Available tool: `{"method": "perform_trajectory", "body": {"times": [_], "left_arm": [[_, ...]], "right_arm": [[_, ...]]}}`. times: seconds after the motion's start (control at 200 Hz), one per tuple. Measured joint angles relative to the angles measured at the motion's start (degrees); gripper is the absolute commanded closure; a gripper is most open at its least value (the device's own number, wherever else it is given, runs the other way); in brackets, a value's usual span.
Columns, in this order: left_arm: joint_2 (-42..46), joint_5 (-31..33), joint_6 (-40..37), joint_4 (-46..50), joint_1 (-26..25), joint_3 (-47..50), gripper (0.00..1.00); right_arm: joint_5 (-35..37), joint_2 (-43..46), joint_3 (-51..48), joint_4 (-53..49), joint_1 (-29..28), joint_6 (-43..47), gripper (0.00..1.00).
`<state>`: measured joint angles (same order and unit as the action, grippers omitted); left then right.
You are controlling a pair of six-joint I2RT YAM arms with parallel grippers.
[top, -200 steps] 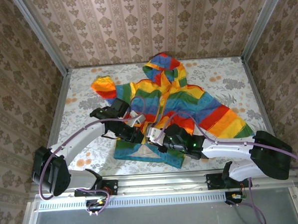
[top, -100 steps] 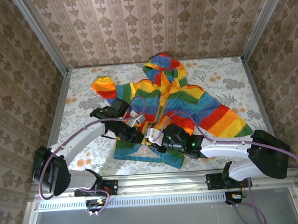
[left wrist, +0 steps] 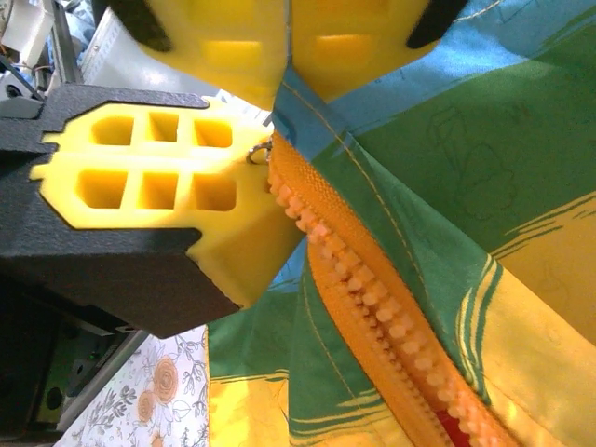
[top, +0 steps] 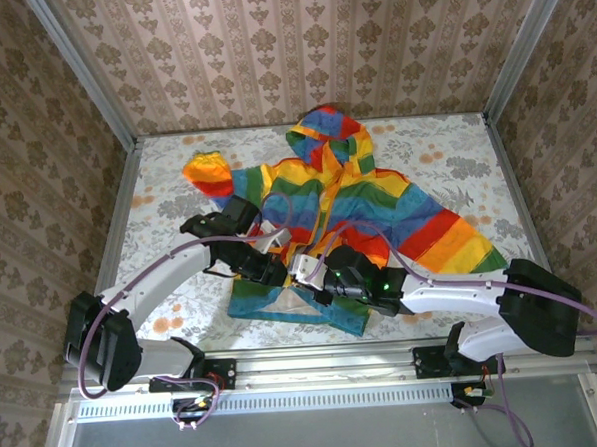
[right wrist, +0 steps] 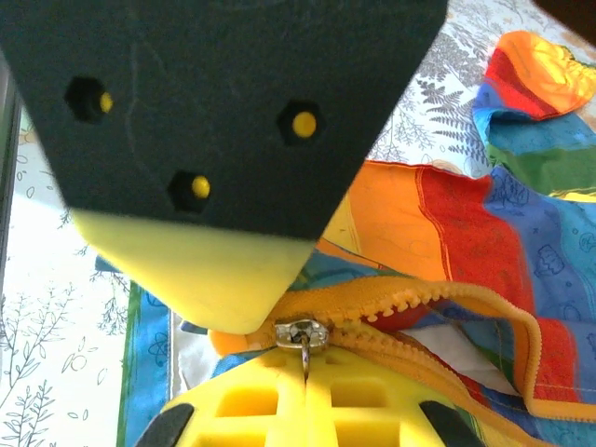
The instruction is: Zip up the jacket
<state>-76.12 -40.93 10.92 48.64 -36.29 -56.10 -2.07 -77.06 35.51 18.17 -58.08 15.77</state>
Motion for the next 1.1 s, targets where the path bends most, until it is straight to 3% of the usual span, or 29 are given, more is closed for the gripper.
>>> {"method": "perform_trajectory", "body": {"times": [0.11,0.235,0.49,0.73,0.91,1.01,1.1], "left_arm": [[0.5,0.7,0.4,-0.6,0.3,0.0,0.54],[4.2,2.5,2.1,-2.8,1.4,0.6,0.49],[21.1,9.9,14.0,-14.5,1.2,12.7,0.46],[30.6,20.4,32.2,-21.0,-6.6,21.9,0.47],[33.5,24.8,41.6,-27.7,-10.1,26.3,0.48],[33.5,26.4,44.5,-30.9,-11.0,27.1,0.45],[33.5,27.7,46.4,-33.4,-11.7,27.6,0.49]], "right_arm": [[0.0,0.7,0.6,-1.2,0.0,-0.8,1.0],[-0.1,0.8,1.1,-2.4,0.0,-1.4,1.0],[-3.6,-1.4,5.7,-7.1,0.0,-3.8,1.0],[-5.3,-5.4,9.7,-9.5,0.0,-8.0,1.0],[-5.8,-6.6,10.2,-11.1,0.0,-10.1,1.0],[-5.7,-6.6,10.8,-12.0,0.0,-10.7,1.0],[-5.6,-6.6,11.3,-12.7,0.0,-11.4,1.0]]}}
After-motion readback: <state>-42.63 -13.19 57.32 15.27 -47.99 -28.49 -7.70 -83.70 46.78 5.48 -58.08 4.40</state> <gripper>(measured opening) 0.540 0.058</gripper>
